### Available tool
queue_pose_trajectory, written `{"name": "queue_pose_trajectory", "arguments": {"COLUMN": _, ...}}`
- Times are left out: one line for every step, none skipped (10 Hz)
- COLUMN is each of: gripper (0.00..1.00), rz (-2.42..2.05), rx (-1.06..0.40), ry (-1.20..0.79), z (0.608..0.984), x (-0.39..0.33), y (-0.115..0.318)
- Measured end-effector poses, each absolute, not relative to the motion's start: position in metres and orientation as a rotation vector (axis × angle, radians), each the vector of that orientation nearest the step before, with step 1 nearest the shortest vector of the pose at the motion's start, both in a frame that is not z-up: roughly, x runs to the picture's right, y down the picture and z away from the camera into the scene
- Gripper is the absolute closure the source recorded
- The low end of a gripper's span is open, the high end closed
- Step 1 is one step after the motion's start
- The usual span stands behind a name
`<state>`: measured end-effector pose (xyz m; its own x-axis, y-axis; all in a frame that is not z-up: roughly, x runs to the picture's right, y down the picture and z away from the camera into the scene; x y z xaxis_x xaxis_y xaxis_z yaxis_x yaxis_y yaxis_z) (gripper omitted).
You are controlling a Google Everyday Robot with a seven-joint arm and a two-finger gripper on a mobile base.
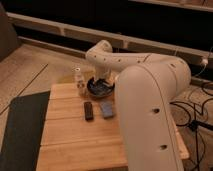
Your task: Drag the ceramic bowl in a circle
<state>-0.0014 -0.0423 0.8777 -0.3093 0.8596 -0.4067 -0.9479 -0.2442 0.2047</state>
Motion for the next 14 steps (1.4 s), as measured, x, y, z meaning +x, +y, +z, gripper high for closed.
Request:
{"name": "queue_pose_trajectory", "arguments": {"gripper": 0.35, "rz": 1.828, "rx": -0.243, "ry": 0.494, "z": 0.878, "x": 0.001, "y": -0.042}}
{"name": "queue_pose_trajectory", "arguments": {"gripper": 0.35, "rz": 1.835, "rx": -0.238, "ry": 0.529, "z": 0.885, "x": 0.008, "y": -0.032}}
{"name": "queue_pose_trajectory", "arguments": {"gripper": 0.35, "rz": 1.846, "rx": -0.223, "ry": 0.573, "z": 0.89, "x": 0.02, "y": -0.022}}
{"name": "queue_pose_trajectory", "arguments": {"gripper": 0.35, "rz": 1.853, "rx": -0.206, "ry": 0.612, "z": 0.894, "x": 0.034, "y": -0.014}}
{"name": "queue_pose_trajectory", "arguments": {"gripper": 0.35, "rz": 1.859, "rx": -0.185, "ry": 0.641, "z": 0.897, "x": 0.046, "y": -0.01}}
{"name": "queue_pose_trajectory", "arguments": {"gripper": 0.35, "rz": 1.86, "rx": -0.173, "ry": 0.658, "z": 0.9, "x": 0.051, "y": -0.007}}
{"name": "queue_pose_trajectory", "arguments": {"gripper": 0.35, "rz": 1.863, "rx": -0.173, "ry": 0.668, "z": 0.902, "x": 0.052, "y": -0.005}}
{"name": "queue_pose_trajectory", "arguments": {"gripper": 0.35, "rz": 1.873, "rx": -0.184, "ry": 0.681, "z": 0.905, "x": 0.052, "y": -0.002}}
{"name": "queue_pose_trajectory", "arguments": {"gripper": 0.35, "rz": 1.883, "rx": -0.204, "ry": 0.696, "z": 0.909, "x": 0.049, "y": 0.005}}
{"name": "queue_pose_trajectory", "arguments": {"gripper": 0.35, "rz": 1.894, "rx": -0.224, "ry": 0.703, "z": 0.911, "x": 0.045, "y": 0.009}}
{"name": "queue_pose_trajectory", "arguments": {"gripper": 0.35, "rz": 1.901, "rx": -0.26, "ry": 0.714, "z": 0.916, "x": 0.04, "y": 0.016}}
{"name": "queue_pose_trajectory", "arguments": {"gripper": 0.35, "rz": 1.91, "rx": -0.3, "ry": 0.727, "z": 0.92, "x": 0.036, "y": 0.024}}
{"name": "queue_pose_trajectory", "arguments": {"gripper": 0.35, "rz": 1.92, "rx": -0.345, "ry": 0.742, "z": 0.926, "x": 0.034, "y": 0.033}}
{"name": "queue_pose_trajectory", "arguments": {"gripper": 0.35, "rz": 1.924, "rx": -0.371, "ry": 0.749, "z": 0.93, "x": 0.034, "y": 0.039}}
